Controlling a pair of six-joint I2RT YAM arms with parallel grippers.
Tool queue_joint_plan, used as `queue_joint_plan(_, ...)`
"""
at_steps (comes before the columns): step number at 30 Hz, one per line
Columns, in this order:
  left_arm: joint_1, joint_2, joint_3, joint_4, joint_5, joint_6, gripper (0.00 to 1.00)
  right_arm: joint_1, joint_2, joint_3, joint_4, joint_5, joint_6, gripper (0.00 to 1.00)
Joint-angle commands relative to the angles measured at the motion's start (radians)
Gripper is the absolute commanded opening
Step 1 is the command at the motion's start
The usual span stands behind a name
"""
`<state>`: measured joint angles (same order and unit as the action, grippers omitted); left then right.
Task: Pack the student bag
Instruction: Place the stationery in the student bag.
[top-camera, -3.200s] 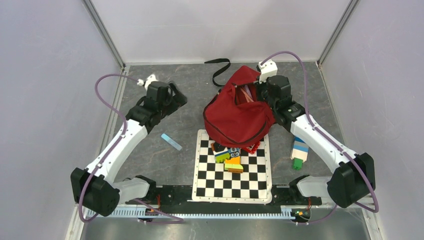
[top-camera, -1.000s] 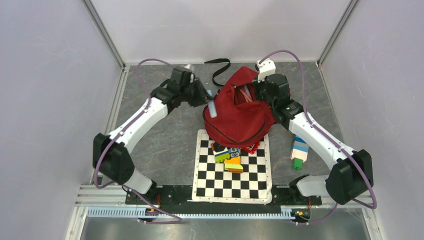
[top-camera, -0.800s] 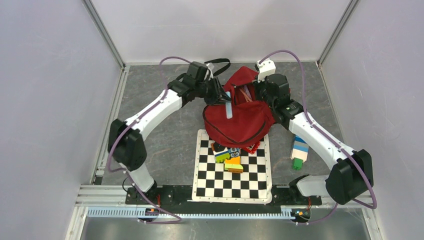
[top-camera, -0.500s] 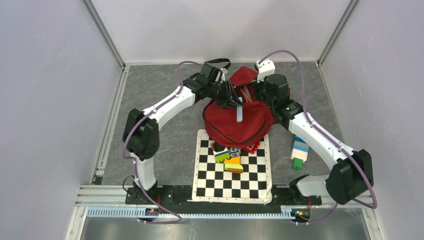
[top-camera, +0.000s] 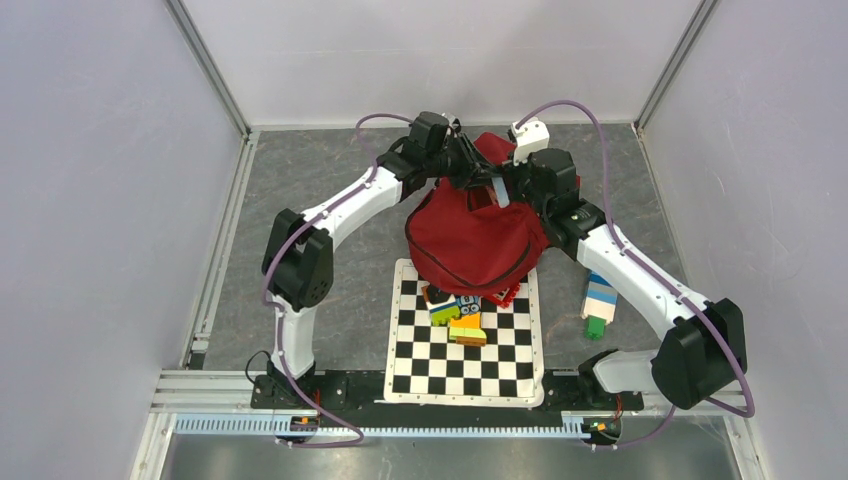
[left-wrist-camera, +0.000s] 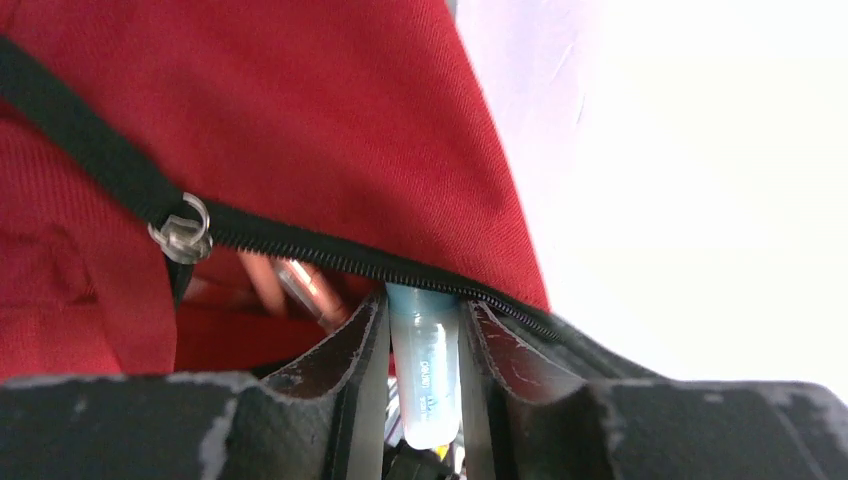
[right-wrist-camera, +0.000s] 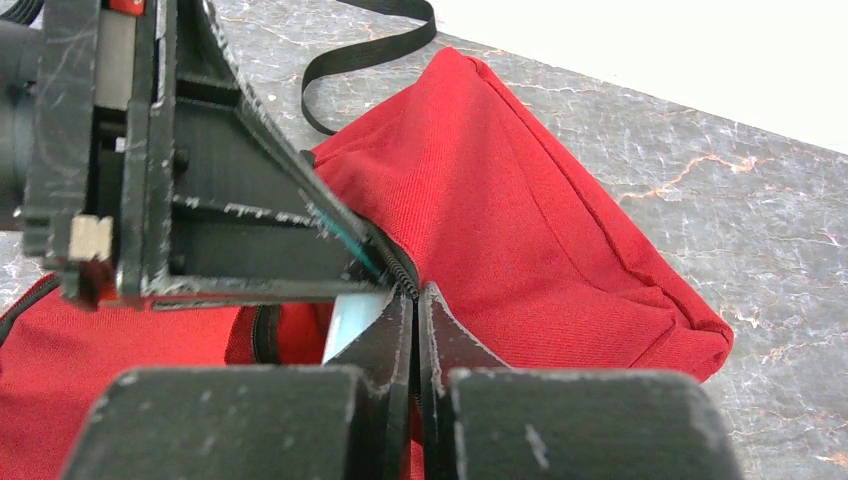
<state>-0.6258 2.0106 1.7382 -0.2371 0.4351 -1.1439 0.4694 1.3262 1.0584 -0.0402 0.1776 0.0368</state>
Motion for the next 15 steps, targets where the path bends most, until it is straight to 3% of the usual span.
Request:
queue_joint_plan(1,-0.003,0.035,0.035,0.164,-0.121,-0.125,0.02,0.015,-0.041,0.054,0.09,-0.007,0.002,0.0)
queue_joint_plan(11,-0.027,0.06,0.034,0.228,-0.3,-0.134,0.02,0.016,-0.047,0.042,0.088,-0.01,0.003,0.0)
queue_joint_plan(15,-0.046,0.044,0.012,0.192,-0.367,-0.073,0.02,0.017,-0.045,0.044,0.085,-0.011,0.005,0.0)
